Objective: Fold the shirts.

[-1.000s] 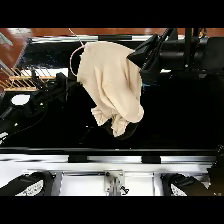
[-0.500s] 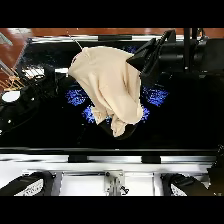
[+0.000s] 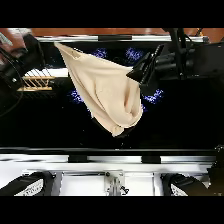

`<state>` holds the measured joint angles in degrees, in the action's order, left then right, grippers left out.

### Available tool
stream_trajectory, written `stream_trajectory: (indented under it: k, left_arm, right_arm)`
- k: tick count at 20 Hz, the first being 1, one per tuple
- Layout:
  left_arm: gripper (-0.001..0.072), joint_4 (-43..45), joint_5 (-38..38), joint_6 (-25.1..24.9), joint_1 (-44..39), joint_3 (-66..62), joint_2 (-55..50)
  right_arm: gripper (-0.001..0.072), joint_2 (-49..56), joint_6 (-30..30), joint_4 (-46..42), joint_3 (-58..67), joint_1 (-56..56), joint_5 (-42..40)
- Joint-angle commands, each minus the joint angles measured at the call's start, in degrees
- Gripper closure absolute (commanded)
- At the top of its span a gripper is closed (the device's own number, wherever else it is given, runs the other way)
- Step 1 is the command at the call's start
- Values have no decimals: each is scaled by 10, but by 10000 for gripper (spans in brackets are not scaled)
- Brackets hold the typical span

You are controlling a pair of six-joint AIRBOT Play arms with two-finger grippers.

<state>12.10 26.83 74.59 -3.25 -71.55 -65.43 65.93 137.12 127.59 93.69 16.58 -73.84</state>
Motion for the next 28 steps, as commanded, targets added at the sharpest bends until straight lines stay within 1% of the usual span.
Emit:
stream_trajectory:
  k: [1,3,5,6,8,10,13,16,17,18,19,20,21,23,25,26,27,28]
  left_arm:
    - [668,0,93,-52,0,-70,9]
    - [668,7,133,-52,0,-75,19]
    - [668,54,163,-50,-3,-75,22]
    - [669,91,170,-41,-4,-74,21]
    - [668,169,170,0,-3,-74,19]
    - [668,215,164,23,-3,-74,15]
    - [667,216,172,31,-16,-74,2]
    - [664,218,178,30,-57,-74,-13]
    - [590,217,178,15,-73,-75,-17]
    - [461,211,178,-22,-89,-75,-17]
    - [279,198,177,-59,-104,-75,-14]
    - [198,191,176,-73,-112,-81,-12]
    - [163,192,176,-77,-117,-94,-10]
    - [163,192,172,-100,-117,-130,-5]
    - [164,192,155,-132,-113,-172,6]
    - [164,192,143,-150,-111,-191,13]
    - [165,192,126,-169,-109,-209,22]
    - [165,192,109,-176,-106,-221,31]
  right_arm:
    - [652,8,-6,-4,0,1,54]
    - [651,8,-15,-4,0,1,93]
    - [651,7,-23,-2,0,1,118]
    - [651,7,-23,0,0,1,122]
    - [651,7,-26,2,0,1,117]
    - [651,7,-26,11,0,1,113]
    - [651,7,-25,15,0,1,116]
    - [652,6,-19,36,0,1,134]
    - [651,5,-15,44,0,1,143]
    - [651,2,-14,48,1,1,154]
    - [651,-4,-12,47,0,1,167]
    - [651,-10,-8,43,0,0,182]
    - [651,-17,-7,38,0,0,199]
    - [652,-33,-5,22,0,0,245]
    - [651,-51,-6,-19,0,0,302]
    - [651,-59,-12,-53,0,0,336]
    - [651,-68,-37,-107,0,0,384]
    - [651,-75,-74,-177,0,0,435]
